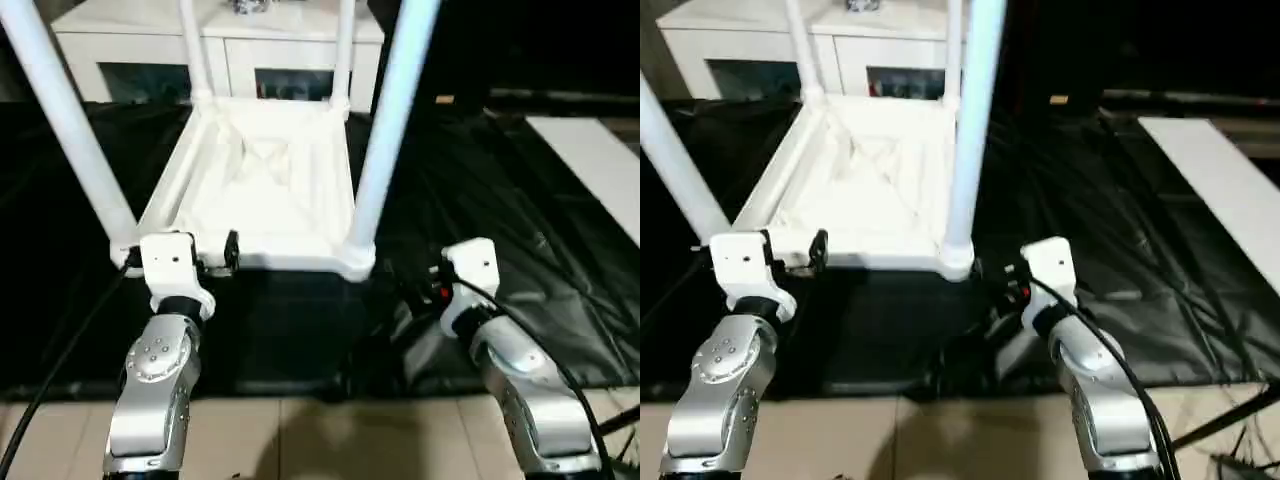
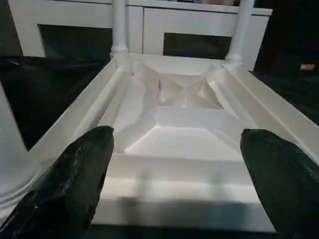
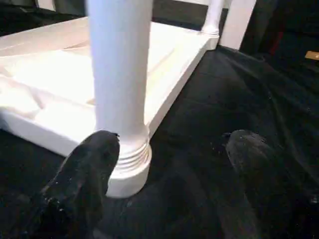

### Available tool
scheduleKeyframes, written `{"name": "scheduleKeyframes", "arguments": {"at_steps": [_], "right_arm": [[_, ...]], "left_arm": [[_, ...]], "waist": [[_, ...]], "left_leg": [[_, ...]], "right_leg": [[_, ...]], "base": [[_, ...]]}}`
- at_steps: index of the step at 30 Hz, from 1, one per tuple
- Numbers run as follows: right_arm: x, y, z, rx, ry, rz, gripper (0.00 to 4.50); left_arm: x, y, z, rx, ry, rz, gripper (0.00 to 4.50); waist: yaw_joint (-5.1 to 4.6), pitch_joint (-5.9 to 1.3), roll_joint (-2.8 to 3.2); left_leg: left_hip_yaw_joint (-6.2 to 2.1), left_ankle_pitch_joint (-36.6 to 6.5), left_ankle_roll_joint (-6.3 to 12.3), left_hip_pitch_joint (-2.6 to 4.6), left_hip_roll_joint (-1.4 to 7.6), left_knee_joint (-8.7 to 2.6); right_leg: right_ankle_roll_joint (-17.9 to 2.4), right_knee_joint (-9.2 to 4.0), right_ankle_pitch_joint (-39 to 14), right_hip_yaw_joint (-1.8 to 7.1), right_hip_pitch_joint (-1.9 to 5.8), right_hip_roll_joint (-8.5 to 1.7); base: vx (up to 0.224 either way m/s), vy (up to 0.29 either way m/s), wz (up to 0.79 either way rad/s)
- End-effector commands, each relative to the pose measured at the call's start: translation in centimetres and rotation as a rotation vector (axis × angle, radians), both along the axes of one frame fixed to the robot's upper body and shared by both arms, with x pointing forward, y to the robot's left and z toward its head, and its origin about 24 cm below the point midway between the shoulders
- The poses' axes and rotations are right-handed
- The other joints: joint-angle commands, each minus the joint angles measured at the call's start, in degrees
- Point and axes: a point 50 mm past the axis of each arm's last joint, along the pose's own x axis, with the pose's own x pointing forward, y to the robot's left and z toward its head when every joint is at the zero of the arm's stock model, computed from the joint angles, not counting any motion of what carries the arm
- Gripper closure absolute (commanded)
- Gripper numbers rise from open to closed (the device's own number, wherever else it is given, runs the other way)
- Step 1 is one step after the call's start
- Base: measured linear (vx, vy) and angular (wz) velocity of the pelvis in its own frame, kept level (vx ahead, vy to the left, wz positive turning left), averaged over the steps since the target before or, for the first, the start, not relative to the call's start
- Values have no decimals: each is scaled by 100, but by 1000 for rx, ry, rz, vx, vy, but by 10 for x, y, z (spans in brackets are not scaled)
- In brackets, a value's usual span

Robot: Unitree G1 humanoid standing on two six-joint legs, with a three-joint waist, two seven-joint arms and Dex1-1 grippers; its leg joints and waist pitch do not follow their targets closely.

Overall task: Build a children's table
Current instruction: Rotate table base

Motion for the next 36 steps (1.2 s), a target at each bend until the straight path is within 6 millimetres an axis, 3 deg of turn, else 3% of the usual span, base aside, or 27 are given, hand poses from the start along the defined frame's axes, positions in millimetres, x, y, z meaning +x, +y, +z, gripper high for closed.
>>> {"name": "scheduleKeyframes", "arguments": {"at_steps": [1,2,3,5,7,8,9,10,11,12,13,14,16,17,18,19,20,21,22,23,24,25,26,27,29,32,36], "right_arm": [[2,-1,-1,2,8,0,55],[2,-1,-1,2,8,2,55],[2,-1,-1,2,8,3,55],[3,-2,-1,3,8,1,55],[3,-3,0,4,5,-4,55],[4,-4,0,5,4,-7,55],[4,-4,0,2,3,-9,55],[4,-7,0,-3,2,-18,55],[4,-8,0,-5,2,-23,55],[4,-9,0,-3,3,-30,55],[4,-9,1,-2,2,-32,55],[4,-10,1,-4,0,-34,55],[4,-12,0,-7,-2,-47,55],[4,-12,0,-6,-2,-49,55],[3,-13,0,-6,-1,-53,55],[3,-14,0,-7,-1,-55,55],[3,-14,0,-7,-1,-55,55],[2,-15,0,-7,-2,-55,55],[3,-17,2,-3,-9,-46,55],[3,-18,3,-2,-12,-37,55],[4,-20,4,-6,-11,-23,55],[5,-21,5,-11,-10,-6,55],[5,-23,6,-14,-13,29,55],[5,-23,7,-14,-14,39,55],[5,-31,10,-43,-6,123,55],[4,-36,11,-72,7,190,55],[1,-44,11,-118,67,335,55]], "left_arm": [[-1,-2,0,-6,0,-14,0],[-1,-2,1,-3,-2,-14,0],[-1,-3,1,-3,-2,-18,0],[-1,-2,1,0,-1,-11,0],[-1,-1,1,-1,-1,-13,0],[-1,-1,1,2,-2,-15,0],[-2,-1,1,0,-1,-17,0],[-2,-2,0,0,3,-20,0],[-2,-2,-1,1,5,-21,0],[-2,-3,-2,-1,8,-26,0],[-2,-4,-2,-3,9,-30,0],[-2,-6,-3,-4,12,-37,0],[-2,-9,-3,-1,15,-58,0],[-2,-9,-3,1,14,-59,0],[-2,-9,-3,1,12,-59,0],[-2,-9,-1,-9,0,-69,0],[-2,-9,-1,-9,0,-69,0],[-1,-9,-1,-17,-3,-86,0],[0,-13,2,-50,-17,-184,0],[-1,-16,5,-76,-38,-266,0],[-1,-17,7,-85,-45,-316,0],[-1,-18,9,-94,-52,-368,0],[0,-20,9,-50,-41,-447,0],[1,-20,9,-34,-36,-469,0],[7,-19,8,78,22,-660,0],[11,-16,8,159,69,-777,0],[25,-12,5,305,186,-984,0]], "waist": [[-82,-377,74],[-86,-403,23],[-50,-424,-13],[-2,-443,-15],[-80,-505,43],[-285,-550,95],[-424,-539,112],[-519,-554,38],[-495,-449,-62],[-427,-377,-199],[-211,-337,-383],[-127,-301,-399],[-140,-259,-325],[-197,-176,-184],[-218,-205,-52],[-300,-175,233],[-463,-232,365],[-551,-372,313],[-649,-449,330],[-573,-468,273],[-561,-494,196],[-457,-510,11],[-388,-491,-106],[-336,-479,-94],[-349,-401,-34],[-396,-267,48],[-386,-238,49]], "left_leg": [[-122,-982,885,158,232,-379],[-94,-666,1186,123,151,-291],[-23,-367,1338,-57,-27,-174],[-13,-144,1342,-200,-127,-88],[-207,526,1653,1,-41,-48],[-604,1358,2536,582,317,10],[-957,1654,3084,956,713,-52],[-1277,2371,3807,1159,1099,-99],[-1073,2300,3587,830,743,-80],[-685,1602,2999,399,172,45],[-131,53,2248,-264,-711,532],[-288,-603,1565,-590,-564,1034],[-358,-242,726,-676,-421,1000],[-347,26,588,-562,-263,627],[-360,57,587,-496,-171,394],[-438,-649,560,-255,26,-104],[-734,-1138,795,-144,133,-276],[-835,-809,1142,235,249,-152],[-1084,443,1987,392,396,-40],[-1106,2458,2626,359,438,159],[-1095,3497,2687,270,408,257],[-832,4412,2209,-110,16,426],[-557,3334,1711,-370,-278,363],[-506,2530,1521,-409,-286,300],[-453,309,961,-373,-118,59],[-365,-1528,506,-252,24,-140],[-249,-2320,68,-197,49,-195]], "right_leg": [[-817,-258,142,248,143,-377],[-807,-211,685,268,190,-376],[-732,-225,1127,332,362,-368],[-452,-250,1459,383,482,-307],[28,53,2140,298,394,-42],[267,446,1807,164,-215,-68],[309,651,709,159,-769,-274],[439,905,-562,338,-1168,-587],[436,786,-197,554,-1147,-723],[314,349,348,640,-769,-686],[174,-201,11,1079,11,-754],[-629,-375,-315,1472,364,-1189],[-1333,-338,-117,1172,394,-1030],[-1551,-463,-739,843,242,-894],[-1523,-493,-1150,698,253,-805],[-1129,-403,-1458,345,187,-450],[-809,22,-1019,105,65,-107],[-766,186,-391,137,-254,-158],[-491,443,225,188,-492,-253],[-118,453,683,348,-699,-424],[30,385,1120,468,-713,-543],[67,174,2350,650,-498,-722],[-66,157,2956,665,-306,-702],[-100,123,2909,657,-258,-713],[-564,37,1730,579,-206,-661],[-1046,-76,-235,572,-338,-579],[-857,-203,-1586,629,-444,-620]], "base": [[125,19,6],[125,19,6],[124,13,9],[111,20,14],[128,2,14],[140,-14,12],[102,-34,-1],[31,-92,-31],[31,-92,-31],[-60,-66,-29],[0,0,0],[0,0,0],[72,-8,5],[65,-12,-4],[87,47,-4],[124,91,-17],[124,91,-17],[146,59,-9],[115,36,7],[115,36,7],[0,0,0],[0,0,0],[0,0,0],[0,0,0],[-56,-36,-4],[-75,-24,2],[-71,4,2]]}}
